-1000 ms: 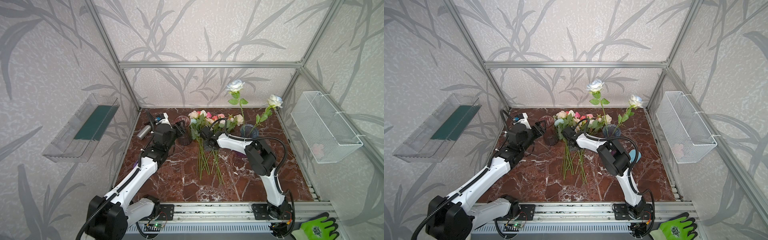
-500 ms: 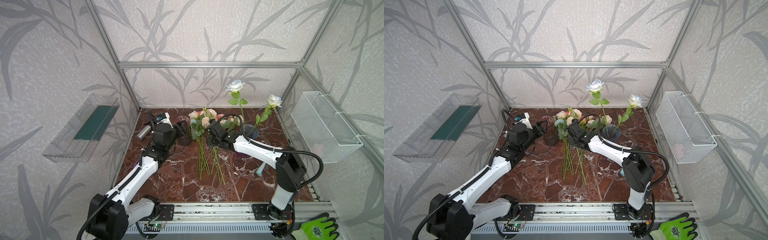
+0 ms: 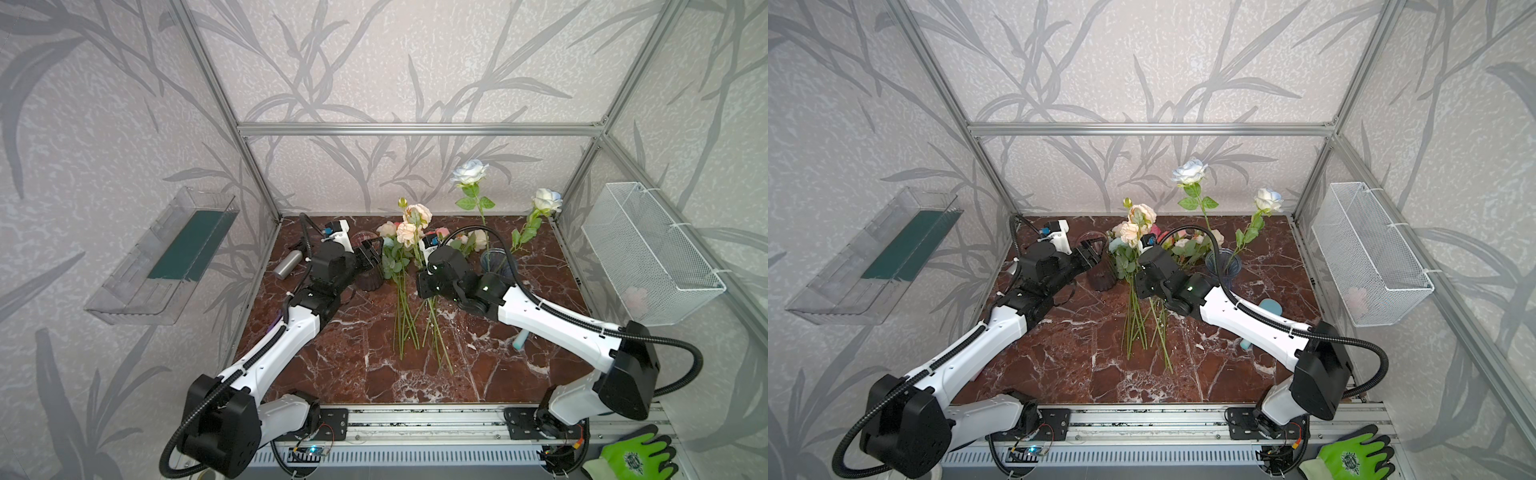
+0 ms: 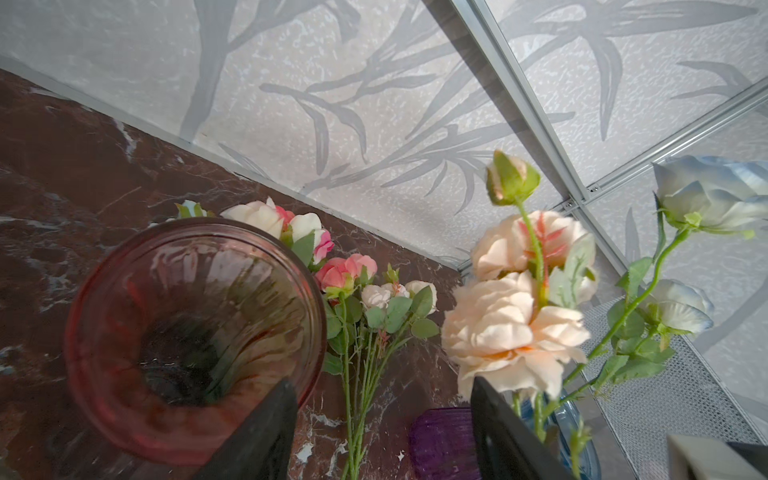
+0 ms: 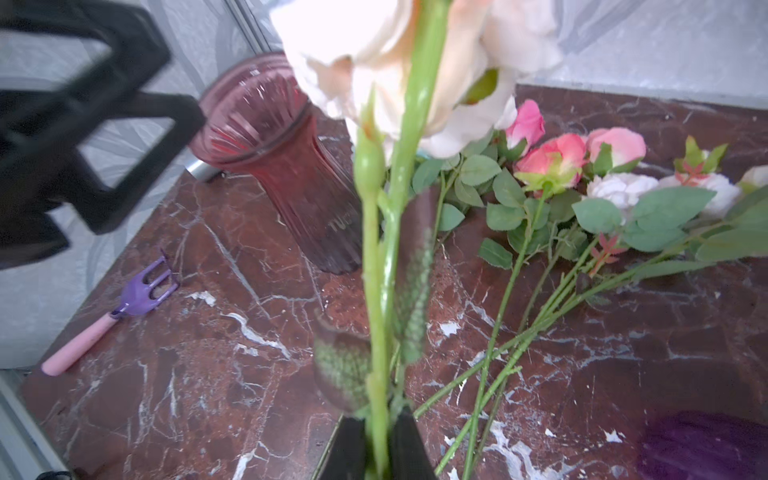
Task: Arrange the flowers into the vase
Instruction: 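Lift the peach rose upward out of the bunch with the right gripper, then carry the peach rose over the blue-purple vase and lower its stem in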
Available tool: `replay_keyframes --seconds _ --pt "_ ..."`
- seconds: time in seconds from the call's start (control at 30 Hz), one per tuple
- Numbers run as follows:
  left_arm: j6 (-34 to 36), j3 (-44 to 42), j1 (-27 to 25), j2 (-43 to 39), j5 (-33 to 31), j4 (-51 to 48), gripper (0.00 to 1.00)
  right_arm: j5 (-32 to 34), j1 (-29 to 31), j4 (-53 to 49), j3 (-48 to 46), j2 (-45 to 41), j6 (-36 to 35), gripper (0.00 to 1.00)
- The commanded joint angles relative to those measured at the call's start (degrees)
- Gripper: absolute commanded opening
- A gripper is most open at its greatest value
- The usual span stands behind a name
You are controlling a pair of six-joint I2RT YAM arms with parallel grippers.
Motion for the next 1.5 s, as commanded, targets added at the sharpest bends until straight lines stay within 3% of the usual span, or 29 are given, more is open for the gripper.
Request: replay_keyframes --seconds 0.0,0.23,0.53,0.77,0.9,1.1,1.27,1.47 --pt "-0.9 1.8 0.3 0.7 6.4 5.1 0.68 2.3 0.4 2.3 3.1 -3.3 -3.9 0.05" --pt "-5.7 1.6 -1.7 3.9 16.9 15.7 0.70 8.9 0.5 1.9 8.4 -7.9 -10.5 0.05" --pt "-5.9 2.8 -14.9 9.4 20.2 15.4 0.72 18.3 0.0 8.8 10.2 -12.7 -22.7 0.07" --pt "-5.6 3.5 -18.3 11.2 21.7 15.1 0.72 19.6 -9.7 20.3 8.7 -15.1 -29.0 0.06" --pt "-3.4 3.7 -18.3 10.6 21.0 13.3 0.73 19.2 -16.2 26.6 8.6 -14.2 -29.5 0.05" --pt "-2.4 3.8 -18.3 10.3 20.7 12.6 0.73 16.9 -23.8 28.3 9.8 -9.9 -28.9 0.05" --pt "-2.2 3.9 -18.2 10.5 20.8 12.4 0.73 15.5 -25.6 34.6 2.7 -9.3 -29.2 0.05" --pt "-1.6 4.0 -18.3 10.6 20.5 11.8 0.73 16.5 -25.5 35.2 -7.7 -12.2 -24.9 0.05"
